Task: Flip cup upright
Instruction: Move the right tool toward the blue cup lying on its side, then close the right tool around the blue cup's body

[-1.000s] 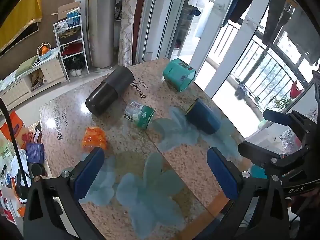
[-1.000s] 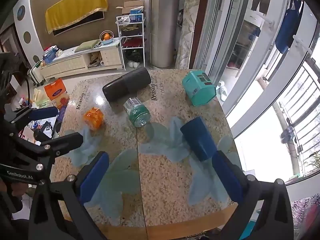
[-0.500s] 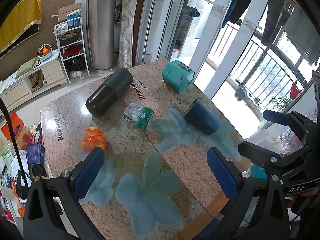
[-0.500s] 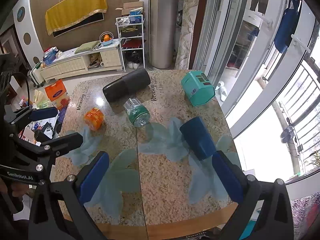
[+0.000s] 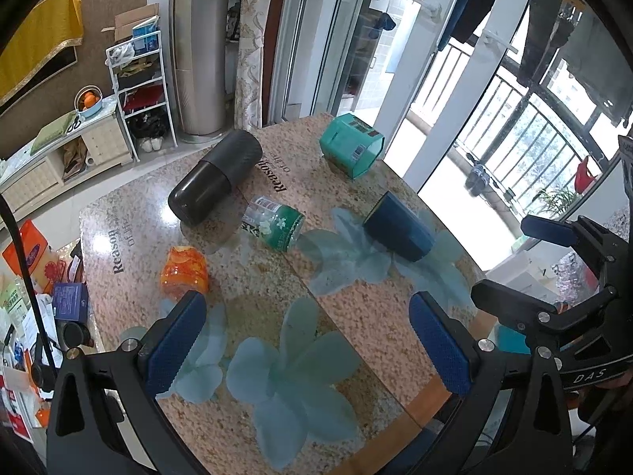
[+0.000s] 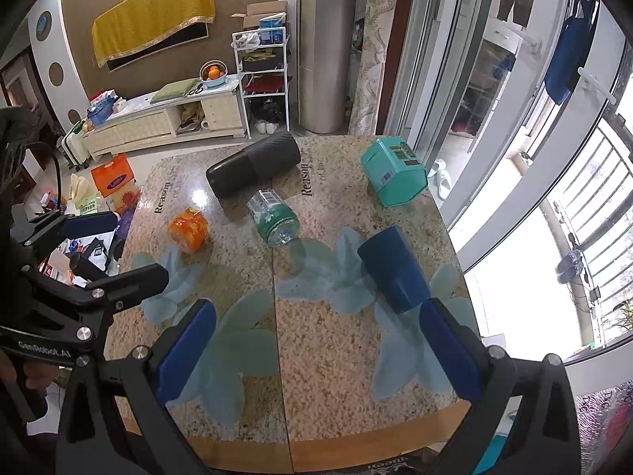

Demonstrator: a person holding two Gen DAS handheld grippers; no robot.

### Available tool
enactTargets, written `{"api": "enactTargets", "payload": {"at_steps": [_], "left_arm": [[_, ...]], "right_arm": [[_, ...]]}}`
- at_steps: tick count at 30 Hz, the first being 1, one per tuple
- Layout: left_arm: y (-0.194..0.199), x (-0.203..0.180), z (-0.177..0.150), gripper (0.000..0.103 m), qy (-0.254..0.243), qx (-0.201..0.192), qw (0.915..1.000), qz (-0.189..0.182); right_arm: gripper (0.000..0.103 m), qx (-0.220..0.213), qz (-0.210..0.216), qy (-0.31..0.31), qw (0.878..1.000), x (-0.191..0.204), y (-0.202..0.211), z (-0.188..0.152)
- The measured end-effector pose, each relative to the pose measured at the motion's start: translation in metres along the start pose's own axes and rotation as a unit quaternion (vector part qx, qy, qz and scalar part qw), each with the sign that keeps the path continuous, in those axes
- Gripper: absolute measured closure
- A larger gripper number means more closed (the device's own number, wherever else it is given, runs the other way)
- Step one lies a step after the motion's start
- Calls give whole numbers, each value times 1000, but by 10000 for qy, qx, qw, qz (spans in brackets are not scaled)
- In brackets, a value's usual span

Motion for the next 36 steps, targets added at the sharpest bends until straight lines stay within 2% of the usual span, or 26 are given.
{"api": "enactTargets", "payload": {"at_steps": [12,19,30,36], "left_arm": [[-5,-3,3,0,74,67,9999,-35],[-12,2,8,0,434,103,9990,34],[-36,29,-4,0,1444,280,9887,272],[-55,32,-3,0,1478,416,9868,522]], "right_arm": [[0,46,-24,-14,10000,-14,-3,7],[0,232,-64,149,9996,-29,-23,17],[0,894,-142,766,9929,-56,-93,37],[0,1271,2,1046,9864,-69,-132,44]]}}
Point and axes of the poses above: each gripper's, at about its wrist camera, not at the fingertips, and y roughly against the way its jaws point, x to its left, z to its top, the point moved 2 cm from there along -y, roughly the way its jaws point, and after that the axes turned 3 degrees about x, right-handed, at the moved point
